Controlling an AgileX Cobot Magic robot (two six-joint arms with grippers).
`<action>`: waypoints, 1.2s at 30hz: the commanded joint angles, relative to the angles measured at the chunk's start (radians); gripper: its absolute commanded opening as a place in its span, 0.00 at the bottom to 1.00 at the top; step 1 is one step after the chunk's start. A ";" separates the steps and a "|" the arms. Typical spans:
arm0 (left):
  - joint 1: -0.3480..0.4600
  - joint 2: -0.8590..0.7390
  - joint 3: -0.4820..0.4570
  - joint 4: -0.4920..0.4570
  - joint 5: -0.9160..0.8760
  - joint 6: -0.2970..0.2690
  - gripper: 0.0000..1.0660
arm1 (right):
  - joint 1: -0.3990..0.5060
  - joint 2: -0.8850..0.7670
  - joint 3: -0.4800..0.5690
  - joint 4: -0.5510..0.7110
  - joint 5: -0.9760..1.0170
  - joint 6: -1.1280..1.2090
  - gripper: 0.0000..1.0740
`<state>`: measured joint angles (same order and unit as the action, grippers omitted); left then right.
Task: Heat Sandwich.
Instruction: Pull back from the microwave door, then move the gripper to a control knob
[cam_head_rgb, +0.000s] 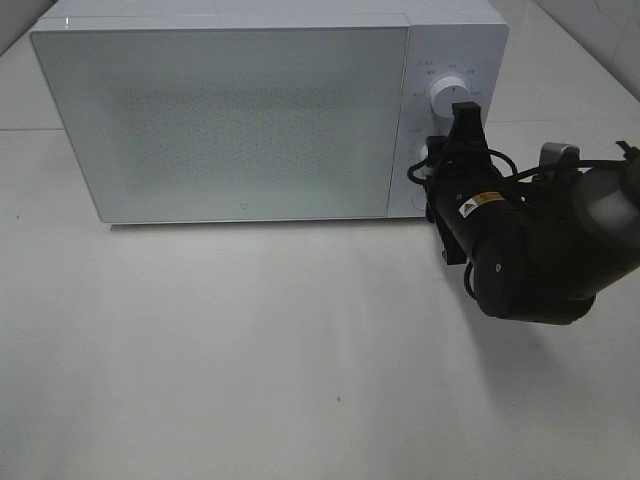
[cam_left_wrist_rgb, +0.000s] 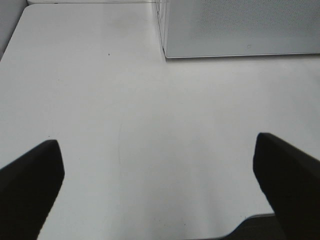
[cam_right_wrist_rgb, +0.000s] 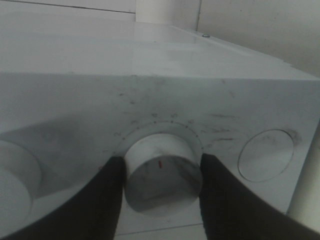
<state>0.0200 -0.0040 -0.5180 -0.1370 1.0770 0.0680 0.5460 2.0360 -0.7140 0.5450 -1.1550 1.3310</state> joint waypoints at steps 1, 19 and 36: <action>0.005 -0.017 0.001 -0.007 -0.004 -0.004 0.92 | 0.003 -0.012 -0.022 -0.097 0.002 0.086 0.13; 0.005 -0.017 0.001 -0.007 -0.004 -0.004 0.92 | 0.003 -0.012 -0.022 -0.101 0.002 0.123 0.15; 0.005 -0.017 0.001 -0.007 -0.004 -0.004 0.92 | 0.003 -0.012 -0.022 -0.090 0.004 0.099 0.51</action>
<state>0.0200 -0.0040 -0.5180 -0.1370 1.0770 0.0680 0.5460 2.0360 -0.7140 0.5440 -1.1560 1.4640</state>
